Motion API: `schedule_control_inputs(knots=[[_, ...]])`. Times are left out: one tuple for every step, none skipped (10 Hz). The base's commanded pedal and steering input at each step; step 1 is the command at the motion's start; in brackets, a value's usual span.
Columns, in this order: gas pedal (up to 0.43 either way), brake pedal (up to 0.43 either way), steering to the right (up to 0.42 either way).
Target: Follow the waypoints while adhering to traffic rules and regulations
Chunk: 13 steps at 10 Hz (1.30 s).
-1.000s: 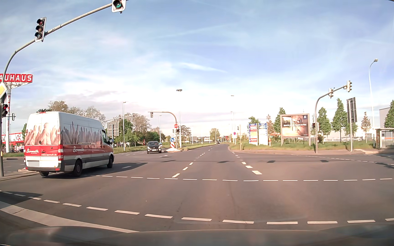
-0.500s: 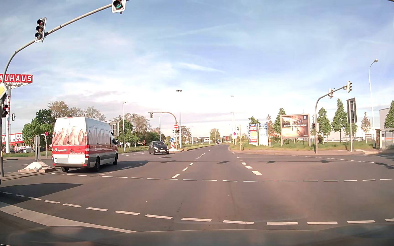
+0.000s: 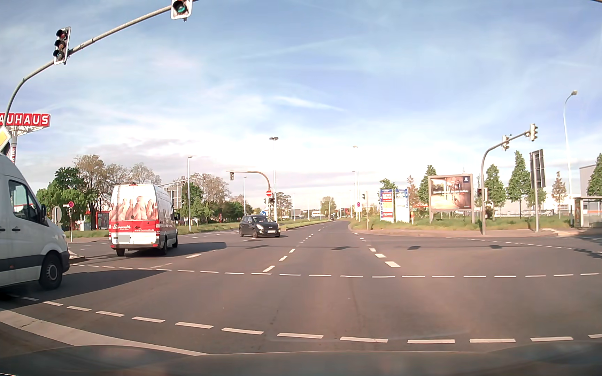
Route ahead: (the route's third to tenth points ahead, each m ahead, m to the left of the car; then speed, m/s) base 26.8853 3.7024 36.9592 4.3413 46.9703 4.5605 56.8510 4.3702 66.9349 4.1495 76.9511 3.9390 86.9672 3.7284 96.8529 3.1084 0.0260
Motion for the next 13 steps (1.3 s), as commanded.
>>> schedule_control_inputs(knots=[[0.0, 0.305, -0.005], [0.0, 0.305, -0.005], [0.0, 0.305, -0.005], [0.0, 0.305, -0.006], [0.0, 0.293, -0.006], [0.0, 0.293, -0.005], [0.0, 0.293, -0.006], [0.0, 0.293, -0.005], [0.0, 0.293, -0.005], [0.0, 0.293, -0.006], [0.0, 0.293, -0.005], [0.0, 0.293, -0.006], [0.0, 0.293, -0.006]])
